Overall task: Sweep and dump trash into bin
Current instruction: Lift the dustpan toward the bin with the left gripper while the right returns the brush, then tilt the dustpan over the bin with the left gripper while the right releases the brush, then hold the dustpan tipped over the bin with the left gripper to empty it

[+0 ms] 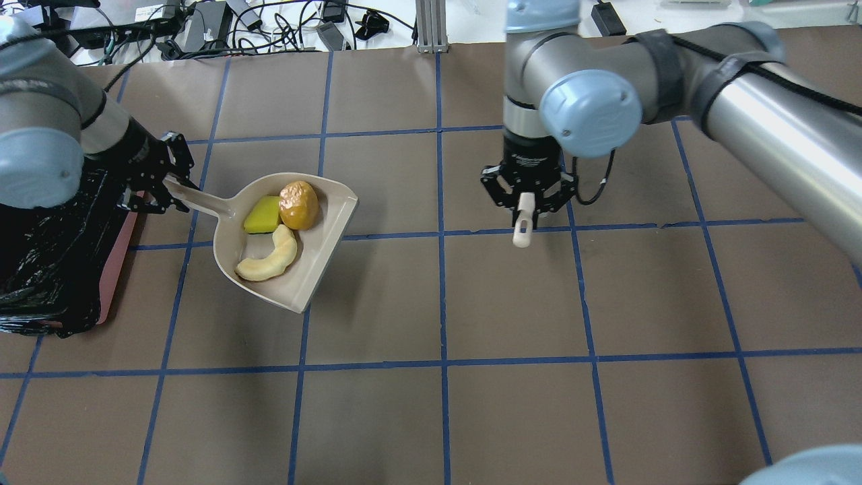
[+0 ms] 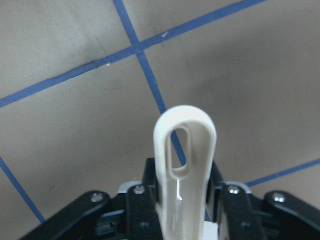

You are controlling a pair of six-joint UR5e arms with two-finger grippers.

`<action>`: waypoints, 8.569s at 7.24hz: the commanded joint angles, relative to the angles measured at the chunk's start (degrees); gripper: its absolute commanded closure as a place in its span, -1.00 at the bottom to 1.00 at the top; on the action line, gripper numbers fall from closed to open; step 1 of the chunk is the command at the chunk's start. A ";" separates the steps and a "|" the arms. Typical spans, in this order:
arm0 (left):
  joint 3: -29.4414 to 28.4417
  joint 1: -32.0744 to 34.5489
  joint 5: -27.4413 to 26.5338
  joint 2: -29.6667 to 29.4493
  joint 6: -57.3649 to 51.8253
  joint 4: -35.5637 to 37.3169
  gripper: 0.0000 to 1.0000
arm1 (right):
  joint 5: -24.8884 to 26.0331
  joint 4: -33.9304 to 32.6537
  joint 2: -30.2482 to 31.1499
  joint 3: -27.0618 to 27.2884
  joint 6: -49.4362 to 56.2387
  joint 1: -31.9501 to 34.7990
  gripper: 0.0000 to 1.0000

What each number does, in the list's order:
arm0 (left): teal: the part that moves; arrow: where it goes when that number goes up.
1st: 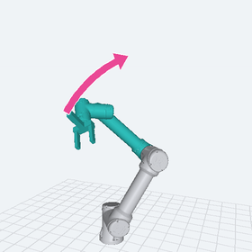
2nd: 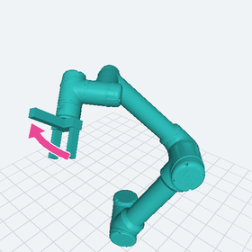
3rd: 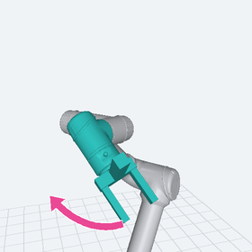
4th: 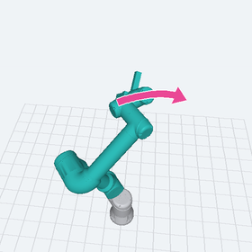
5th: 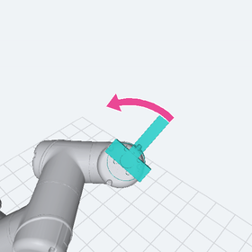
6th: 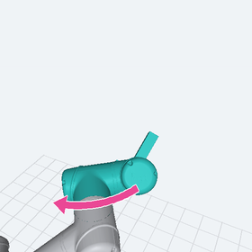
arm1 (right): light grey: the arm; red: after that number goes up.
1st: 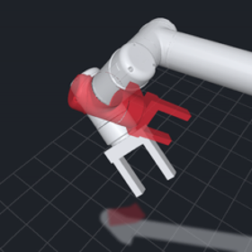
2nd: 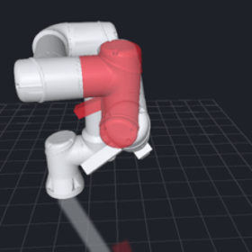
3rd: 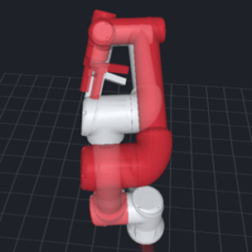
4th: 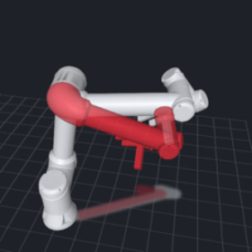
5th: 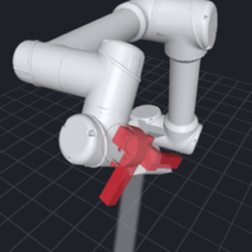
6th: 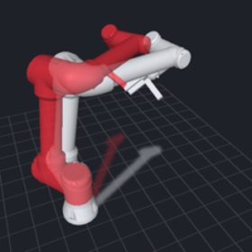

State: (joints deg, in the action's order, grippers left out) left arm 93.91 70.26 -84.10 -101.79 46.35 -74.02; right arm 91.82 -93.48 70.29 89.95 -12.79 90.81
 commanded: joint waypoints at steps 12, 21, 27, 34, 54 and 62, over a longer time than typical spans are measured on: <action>-37.11 -25.43 0.08 -21.15 -42.72 -5.97 1.00 | 8.99 -18.23 -5.78 4.63 30.37 -18.48 -0.99; -36.00 -28.07 22.92 -23.29 -67.00 7.82 1.00 | 1.96 10.77 13.02 -12.42 14.83 -9.76 -1.00; -25.65 -29.48 38.55 -16.53 -79.56 11.26 1.00 | -3.00 3.36 14.08 -11.81 4.87 0.86 -1.00; -12.35 -34.49 57.29 -7.73 -105.24 11.09 1.00 | 4.34 1.46 16.45 -7.50 6.73 0.95 -1.00; 1.83 -40.92 54.99 4.04 -114.08 11.09 1.00 | 0.64 1.11 19.01 -7.24 6.81 1.03 -1.00; -3.12 -10.18 6.97 3.53 -24.67 18.93 1.00 | 0.55 1.11 19.00 -7.24 6.81 1.03 -1.00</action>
State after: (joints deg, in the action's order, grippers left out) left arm 90.34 55.14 -72.22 -97.91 7.83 -53.18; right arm 92.42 -92.30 89.37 82.70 -5.97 91.85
